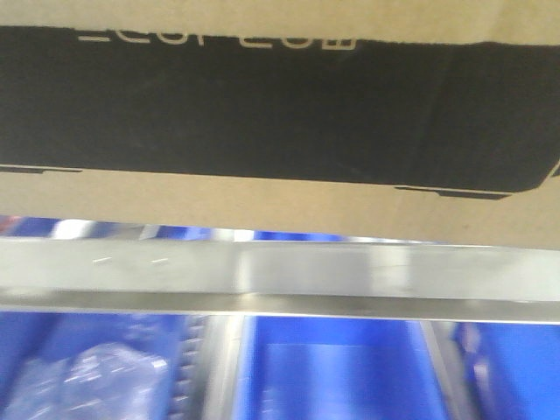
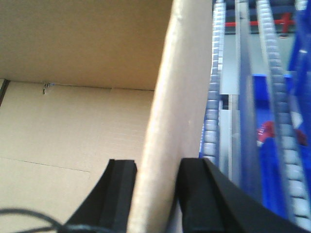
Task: Grab box from left shelf to table start
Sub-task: 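Hold the box with both grippers while the base turns away from the shelf, then hold the box with both grippers while driving across the floor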
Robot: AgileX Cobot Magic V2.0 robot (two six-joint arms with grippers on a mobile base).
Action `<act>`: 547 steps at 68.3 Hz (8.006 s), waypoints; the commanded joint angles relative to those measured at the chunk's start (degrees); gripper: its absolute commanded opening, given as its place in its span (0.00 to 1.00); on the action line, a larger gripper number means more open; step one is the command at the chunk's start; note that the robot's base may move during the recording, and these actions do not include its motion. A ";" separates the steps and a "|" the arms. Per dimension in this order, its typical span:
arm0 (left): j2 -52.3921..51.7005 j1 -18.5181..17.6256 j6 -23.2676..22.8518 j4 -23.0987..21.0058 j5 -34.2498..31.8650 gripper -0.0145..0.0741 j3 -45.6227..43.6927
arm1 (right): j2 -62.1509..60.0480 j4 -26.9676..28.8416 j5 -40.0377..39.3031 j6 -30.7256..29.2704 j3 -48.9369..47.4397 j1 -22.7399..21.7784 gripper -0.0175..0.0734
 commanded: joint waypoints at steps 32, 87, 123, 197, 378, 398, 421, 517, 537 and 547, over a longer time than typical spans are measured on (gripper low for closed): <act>-0.78 -0.39 -1.65 -3.89 -8.86 0.05 -2.20 | 0.17 -2.59 -10.41 -0.50 -2.03 -0.17 0.26; -0.78 -0.39 -1.65 -3.89 -8.86 0.05 -2.20 | 0.17 -2.59 -10.41 -0.50 -2.03 -0.17 0.26; -0.78 -0.39 -1.65 -3.89 -8.86 0.06 -2.20 | 0.17 -2.59 -10.41 -0.50 -2.03 -0.17 0.26; -0.78 -0.39 -1.65 -3.89 -8.86 0.05 -2.20 | 0.17 -2.59 -10.41 -0.50 -2.03 -0.17 0.26; -0.78 -0.39 -1.65 -3.89 -8.86 0.05 -2.20 | 0.17 -2.59 -10.40 -0.50 -1.92 -0.17 0.26; -0.78 -0.39 -1.65 -3.89 -8.86 0.05 -2.20 | 0.17 -2.59 -10.38 -0.50 -1.92 -0.17 0.26; -0.78 -0.39 -1.65 -3.89 -8.86 0.05 -2.20 | 0.17 -2.59 -10.34 -0.50 -1.92 -0.17 0.26; -0.65 -0.39 -1.65 -3.89 -8.86 0.05 -2.20 | 0.17 -2.59 -10.37 -0.50 -1.92 -0.17 0.26; -0.57 -0.39 -1.65 -3.89 -8.86 0.05 -2.20 | 0.17 -2.59 -10.33 -0.50 -1.92 -0.17 0.26; -0.42 -0.39 -1.65 -3.89 -8.86 0.06 -2.20 | 0.17 -2.59 -10.39 -0.50 -1.92 -0.17 0.26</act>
